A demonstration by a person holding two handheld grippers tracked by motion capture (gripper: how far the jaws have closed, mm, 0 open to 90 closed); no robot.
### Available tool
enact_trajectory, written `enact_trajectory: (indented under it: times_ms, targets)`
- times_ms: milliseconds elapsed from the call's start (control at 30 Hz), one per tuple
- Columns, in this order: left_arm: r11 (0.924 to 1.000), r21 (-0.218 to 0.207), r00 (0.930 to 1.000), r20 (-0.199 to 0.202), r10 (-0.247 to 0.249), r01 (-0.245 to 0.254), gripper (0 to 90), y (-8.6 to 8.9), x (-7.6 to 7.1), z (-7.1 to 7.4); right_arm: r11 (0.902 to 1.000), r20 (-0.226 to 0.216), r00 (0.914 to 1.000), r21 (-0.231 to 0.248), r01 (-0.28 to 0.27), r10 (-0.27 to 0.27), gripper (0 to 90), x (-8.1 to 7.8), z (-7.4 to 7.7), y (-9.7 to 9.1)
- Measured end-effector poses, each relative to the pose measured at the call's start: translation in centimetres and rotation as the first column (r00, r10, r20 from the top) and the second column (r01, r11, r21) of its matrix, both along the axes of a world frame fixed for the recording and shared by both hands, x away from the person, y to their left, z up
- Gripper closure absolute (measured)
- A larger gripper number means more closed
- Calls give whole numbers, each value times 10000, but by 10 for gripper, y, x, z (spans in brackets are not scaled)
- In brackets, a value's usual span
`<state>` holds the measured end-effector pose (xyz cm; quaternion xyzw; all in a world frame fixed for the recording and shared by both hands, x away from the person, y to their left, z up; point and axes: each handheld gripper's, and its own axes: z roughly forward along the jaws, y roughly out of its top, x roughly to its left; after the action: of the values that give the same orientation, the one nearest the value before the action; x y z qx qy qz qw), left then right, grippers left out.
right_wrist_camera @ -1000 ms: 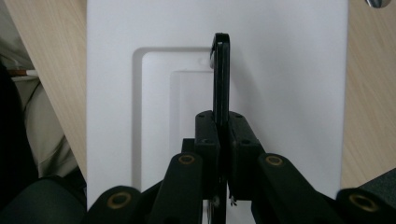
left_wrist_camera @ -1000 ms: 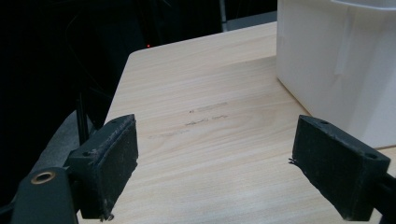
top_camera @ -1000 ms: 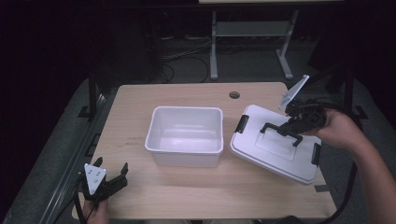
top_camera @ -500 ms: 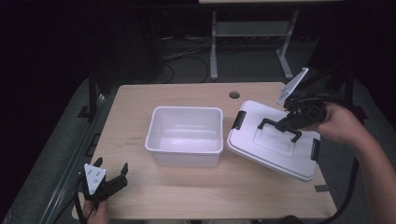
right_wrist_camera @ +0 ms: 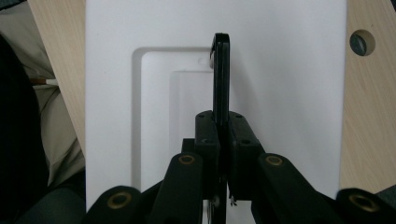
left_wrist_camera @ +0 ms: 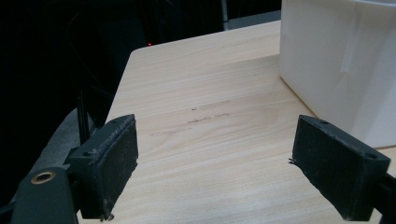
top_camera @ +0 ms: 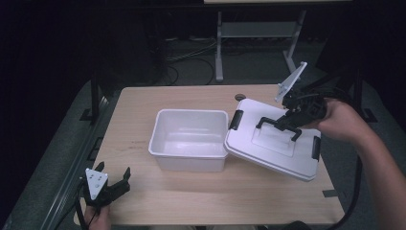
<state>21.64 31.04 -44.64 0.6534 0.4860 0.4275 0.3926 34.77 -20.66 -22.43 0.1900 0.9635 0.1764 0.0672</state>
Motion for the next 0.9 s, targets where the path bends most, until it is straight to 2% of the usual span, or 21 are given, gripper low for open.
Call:
enact_trajectory:
  times_ms: [333, 900]
  targets:
    - [10000, 24, 10000, 25, 11, -11, 136, 0, 0, 0, 9989, 34, 9989, 95, -464, 463, 843, 5, 5, 23]
    - [10000, -23, 10000, 81, 18, -17, 136, 1, -1, 0, 9972, -35, 9973, 133, -734, 734, 843, 10, 3, 43]
